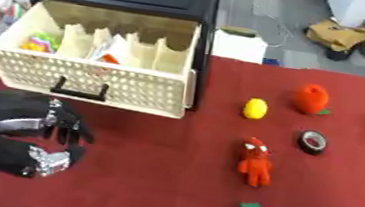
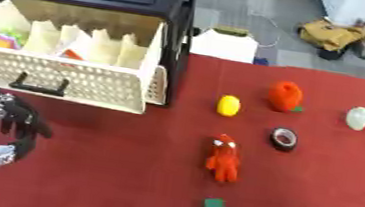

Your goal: Pick up objects from table and place into drawer.

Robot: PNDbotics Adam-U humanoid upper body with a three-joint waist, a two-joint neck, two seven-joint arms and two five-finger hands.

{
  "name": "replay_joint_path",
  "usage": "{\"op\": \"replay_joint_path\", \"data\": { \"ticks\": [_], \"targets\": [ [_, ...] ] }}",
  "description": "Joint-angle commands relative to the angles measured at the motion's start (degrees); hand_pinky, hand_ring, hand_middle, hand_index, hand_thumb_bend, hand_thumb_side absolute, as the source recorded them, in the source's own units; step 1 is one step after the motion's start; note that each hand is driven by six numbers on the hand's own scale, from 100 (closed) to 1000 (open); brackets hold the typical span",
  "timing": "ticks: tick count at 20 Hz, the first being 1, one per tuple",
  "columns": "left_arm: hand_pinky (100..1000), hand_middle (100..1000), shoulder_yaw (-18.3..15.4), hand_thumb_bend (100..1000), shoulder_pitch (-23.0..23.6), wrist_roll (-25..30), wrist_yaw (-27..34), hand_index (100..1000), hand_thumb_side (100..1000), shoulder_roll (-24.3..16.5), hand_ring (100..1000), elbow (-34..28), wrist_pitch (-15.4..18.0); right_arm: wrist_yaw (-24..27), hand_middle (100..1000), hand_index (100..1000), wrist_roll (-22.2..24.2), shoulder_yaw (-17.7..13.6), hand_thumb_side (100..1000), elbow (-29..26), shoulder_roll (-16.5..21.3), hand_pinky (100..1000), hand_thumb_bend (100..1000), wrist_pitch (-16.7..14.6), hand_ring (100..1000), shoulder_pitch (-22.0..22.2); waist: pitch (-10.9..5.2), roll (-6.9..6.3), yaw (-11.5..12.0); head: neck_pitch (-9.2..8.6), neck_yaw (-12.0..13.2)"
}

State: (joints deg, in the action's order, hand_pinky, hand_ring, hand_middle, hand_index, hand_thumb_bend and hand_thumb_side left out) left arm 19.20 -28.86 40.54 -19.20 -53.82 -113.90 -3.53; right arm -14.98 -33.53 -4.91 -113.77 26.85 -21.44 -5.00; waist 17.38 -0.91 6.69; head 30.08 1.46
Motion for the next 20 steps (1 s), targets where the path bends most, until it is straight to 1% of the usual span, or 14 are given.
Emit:
{"op": "replay_joint_path", "data": {
  "ticks": [1, 4, 8, 12, 20],
  "targets": [
    [626, 627, -0.3, 100, -0.95, 1.32, 0.08, 856, 1000, -0.98, 664, -0.7, -1.17, 0.22, 593, 720, 0.06, -0.42, 907, -0.82, 0.38, 691, 100, 0.26, 748, -0.36, -0.71, 0.01, -0.11, -0.74, 0.38],
    [637, 636, -0.54, 100, -1.24, 1.67, 0.05, 858, 1000, -0.7, 671, -0.7, -2.49, 0.19, 592, 719, 0.15, -0.46, 905, -0.82, 0.11, 691, 100, 0.39, 747, -0.4, -0.57, 0.04, -0.17, -0.88, 0.49],
    [625, 626, -0.98, 100, -1.4, 1.47, -0.74, 853, 1000, -0.53, 660, -0.7, -3.86, 0.19, 595, 721, 0.48, -0.43, 897, -0.82, -0.34, 696, 100, 0.29, 748, -0.48, -0.34, 0.07, -0.25, -1.12, 0.58],
    [608, 606, -1.49, 100, -1.81, 0.71, -1.7, 847, 1000, -0.37, 644, -0.7, -4.36, 0.21, 595, 721, 1.13, -0.35, 894, -0.82, -0.67, 698, 100, 0.17, 749, -0.49, -0.13, 0.11, -0.37, -1.34, 0.65],
    [598, 602, -2.0, 100, -3.18, -0.36, -3.81, 842, 1000, -0.01, 634, -0.7, -5.31, 0.39, 595, 719, 1.86, -0.37, 884, -0.82, -1.34, 700, 100, 0.6, 748, -0.78, 0.14, 0.11, -0.55, -1.75, 0.9]
  ]
}}
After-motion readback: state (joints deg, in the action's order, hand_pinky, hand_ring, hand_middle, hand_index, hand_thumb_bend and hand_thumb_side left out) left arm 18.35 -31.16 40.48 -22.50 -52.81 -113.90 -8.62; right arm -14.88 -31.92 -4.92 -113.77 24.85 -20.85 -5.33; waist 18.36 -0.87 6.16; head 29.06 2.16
